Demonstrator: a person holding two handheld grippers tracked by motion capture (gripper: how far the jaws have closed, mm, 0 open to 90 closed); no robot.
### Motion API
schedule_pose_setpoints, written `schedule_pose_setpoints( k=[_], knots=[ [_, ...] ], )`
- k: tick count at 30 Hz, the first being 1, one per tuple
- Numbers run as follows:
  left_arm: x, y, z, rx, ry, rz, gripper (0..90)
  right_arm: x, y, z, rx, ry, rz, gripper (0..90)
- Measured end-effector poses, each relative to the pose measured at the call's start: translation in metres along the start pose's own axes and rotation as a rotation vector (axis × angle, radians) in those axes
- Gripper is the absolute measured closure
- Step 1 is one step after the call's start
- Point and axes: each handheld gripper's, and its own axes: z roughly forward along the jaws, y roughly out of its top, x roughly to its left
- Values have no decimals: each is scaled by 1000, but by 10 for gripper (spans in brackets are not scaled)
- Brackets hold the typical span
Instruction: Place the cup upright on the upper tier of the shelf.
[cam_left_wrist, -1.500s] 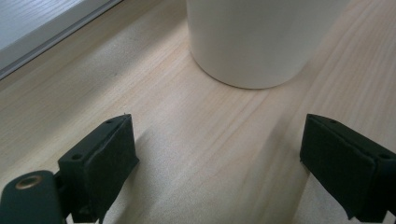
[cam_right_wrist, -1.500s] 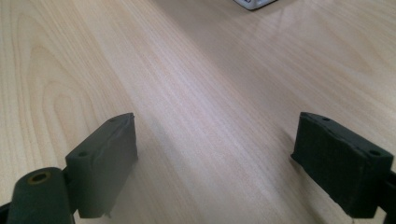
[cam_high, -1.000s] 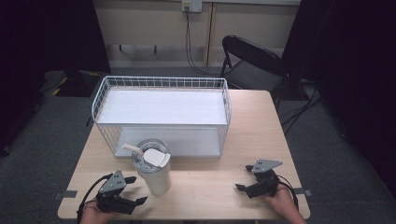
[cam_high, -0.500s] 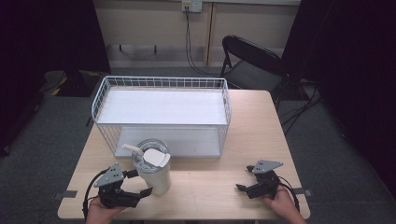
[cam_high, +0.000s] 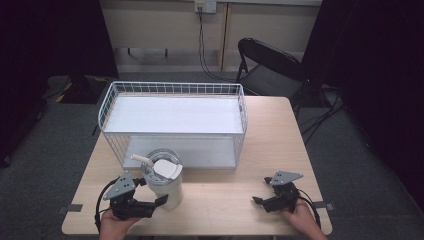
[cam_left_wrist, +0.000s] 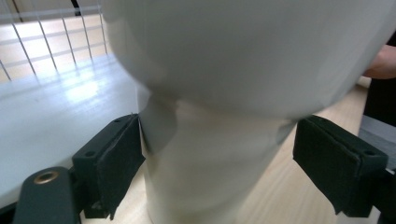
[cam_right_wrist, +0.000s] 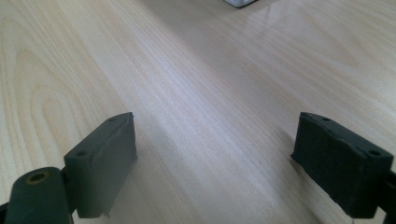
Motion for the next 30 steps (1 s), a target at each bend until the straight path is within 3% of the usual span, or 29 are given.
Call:
schedule_pose_setpoints(
  k=[10, 14, 16, 30],
  knots=[
    [-1, 2, 12, -8, 11, -7, 90, 0, 0, 0, 0, -7, 6, 126],
    [-2, 2, 15, -12, 23, 12, 85, 0, 0, 0, 0, -7, 10, 128],
    [-4, 4, 15, -8, 38, 46, 92, -1, 1, 1, 0, -13, 14, 128],
    [-2, 3, 22, -22, 26, 67, 82, -1, 2, 2, -1, -19, 19, 128]
  ],
)
